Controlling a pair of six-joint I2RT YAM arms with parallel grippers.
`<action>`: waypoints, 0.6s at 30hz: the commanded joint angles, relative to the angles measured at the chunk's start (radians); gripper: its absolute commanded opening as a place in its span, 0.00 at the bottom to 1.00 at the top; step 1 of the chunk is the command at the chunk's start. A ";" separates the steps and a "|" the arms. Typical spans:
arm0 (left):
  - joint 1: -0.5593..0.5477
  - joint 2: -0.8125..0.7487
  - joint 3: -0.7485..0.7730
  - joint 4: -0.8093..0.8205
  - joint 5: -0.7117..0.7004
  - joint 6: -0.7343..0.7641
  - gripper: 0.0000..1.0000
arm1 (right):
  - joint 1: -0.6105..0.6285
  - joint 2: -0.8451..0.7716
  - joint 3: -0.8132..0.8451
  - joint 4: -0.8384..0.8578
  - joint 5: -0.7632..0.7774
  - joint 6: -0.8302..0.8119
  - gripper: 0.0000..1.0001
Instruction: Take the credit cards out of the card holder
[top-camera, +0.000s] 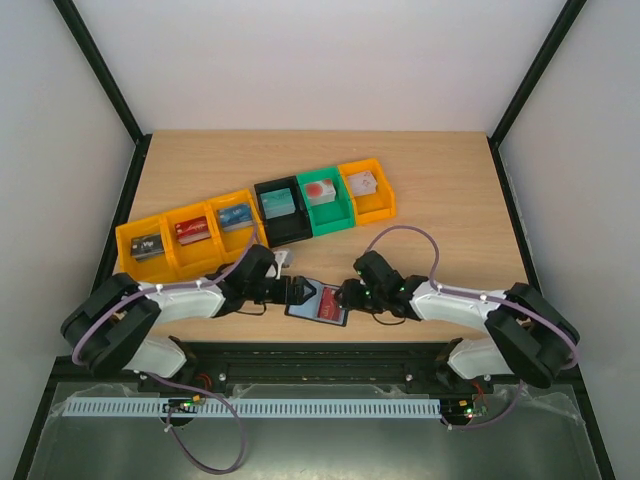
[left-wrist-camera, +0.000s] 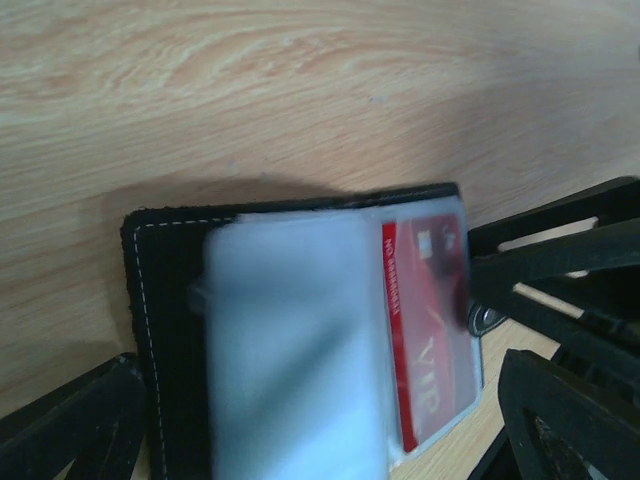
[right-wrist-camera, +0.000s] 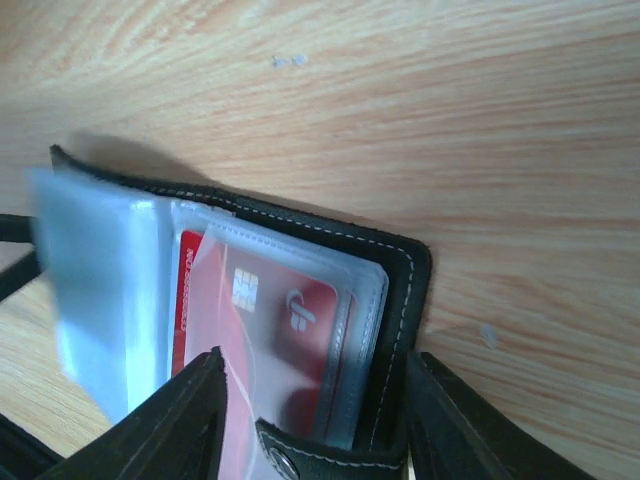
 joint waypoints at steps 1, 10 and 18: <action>-0.008 0.075 -0.047 0.153 0.030 -0.093 0.96 | 0.004 0.052 0.010 0.075 -0.011 0.018 0.48; -0.018 0.090 -0.028 0.182 0.018 -0.100 0.36 | 0.003 0.115 0.034 0.130 -0.055 0.001 0.47; -0.003 0.014 -0.030 0.183 0.037 -0.059 0.02 | -0.044 0.025 0.113 0.051 -0.102 -0.151 0.53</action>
